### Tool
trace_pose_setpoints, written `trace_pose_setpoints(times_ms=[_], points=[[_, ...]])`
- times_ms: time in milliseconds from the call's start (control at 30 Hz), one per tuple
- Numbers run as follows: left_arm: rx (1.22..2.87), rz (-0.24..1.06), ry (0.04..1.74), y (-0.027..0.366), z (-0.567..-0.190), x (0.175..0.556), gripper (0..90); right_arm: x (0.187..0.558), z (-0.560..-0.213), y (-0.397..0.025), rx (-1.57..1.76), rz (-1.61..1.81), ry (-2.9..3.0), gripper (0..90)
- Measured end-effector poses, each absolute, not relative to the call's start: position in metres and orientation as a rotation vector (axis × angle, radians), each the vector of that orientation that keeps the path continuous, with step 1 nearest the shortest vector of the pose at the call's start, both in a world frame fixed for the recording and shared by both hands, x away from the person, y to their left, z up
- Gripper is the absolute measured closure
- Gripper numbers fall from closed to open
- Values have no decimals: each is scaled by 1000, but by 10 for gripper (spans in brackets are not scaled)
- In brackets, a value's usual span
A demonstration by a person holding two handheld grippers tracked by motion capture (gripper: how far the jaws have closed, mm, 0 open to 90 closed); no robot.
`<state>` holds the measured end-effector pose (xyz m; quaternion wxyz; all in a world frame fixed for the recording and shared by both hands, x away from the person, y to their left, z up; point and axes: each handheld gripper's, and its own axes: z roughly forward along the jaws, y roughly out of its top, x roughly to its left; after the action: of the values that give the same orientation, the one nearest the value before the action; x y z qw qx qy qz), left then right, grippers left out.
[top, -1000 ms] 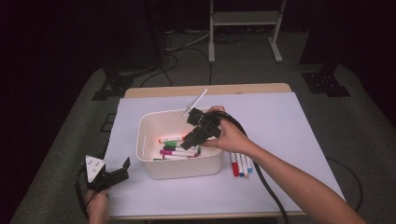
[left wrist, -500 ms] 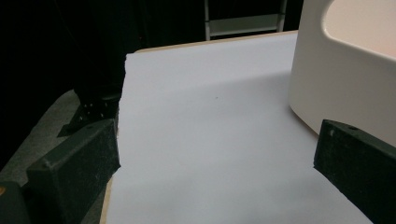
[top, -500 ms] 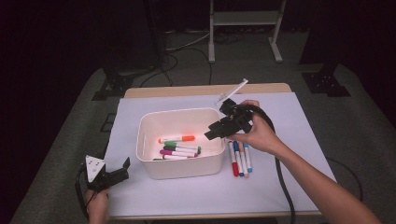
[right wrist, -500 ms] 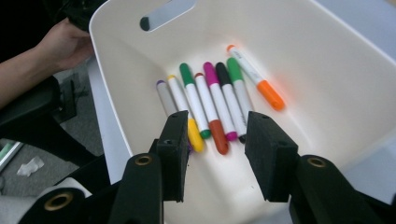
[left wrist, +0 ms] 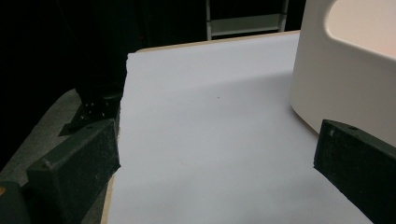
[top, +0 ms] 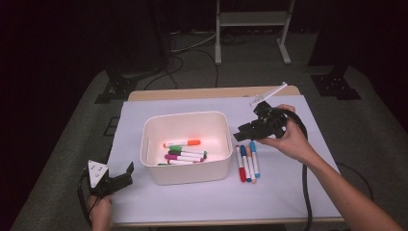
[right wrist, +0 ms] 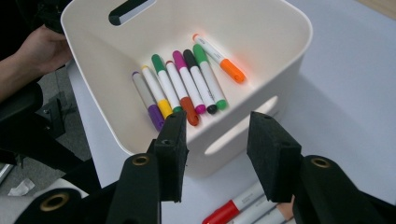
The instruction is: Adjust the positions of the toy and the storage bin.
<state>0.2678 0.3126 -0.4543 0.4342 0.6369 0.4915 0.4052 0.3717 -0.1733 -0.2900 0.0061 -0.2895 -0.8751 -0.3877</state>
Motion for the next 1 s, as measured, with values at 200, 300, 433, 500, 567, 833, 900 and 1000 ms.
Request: trace_pose_setpoints(times_ms=[200,300,433,500,567,833,900,1000], points=[[1584,1013,1221,312,-454,267,0,372,-301,-188,-961,-1207,-2732,550],[1586,1014,1221,312,-454,267,0,372,-307,-195,-989,-1199,-2724,545],[1587,1015,1220,313,-454,267,0,372,-317,-206,-1037,-1187,-2713,535],[1586,1015,1219,313,-454,267,0,372,-324,-213,-1067,-1182,-2702,534],[1585,1012,1219,312,-454,267,0,372,-333,-218,-1094,-1173,-2698,534],[1586,1015,1214,312,-454,267,0,370,-362,-226,-1156,-1117,-2690,530],[1584,1015,1215,312,-454,267,0,370,-366,-225,-1160,-1105,-2694,529],[1586,1015,1215,312,-454,267,0,370,-374,-225,-1177,-1089,-2699,528]])
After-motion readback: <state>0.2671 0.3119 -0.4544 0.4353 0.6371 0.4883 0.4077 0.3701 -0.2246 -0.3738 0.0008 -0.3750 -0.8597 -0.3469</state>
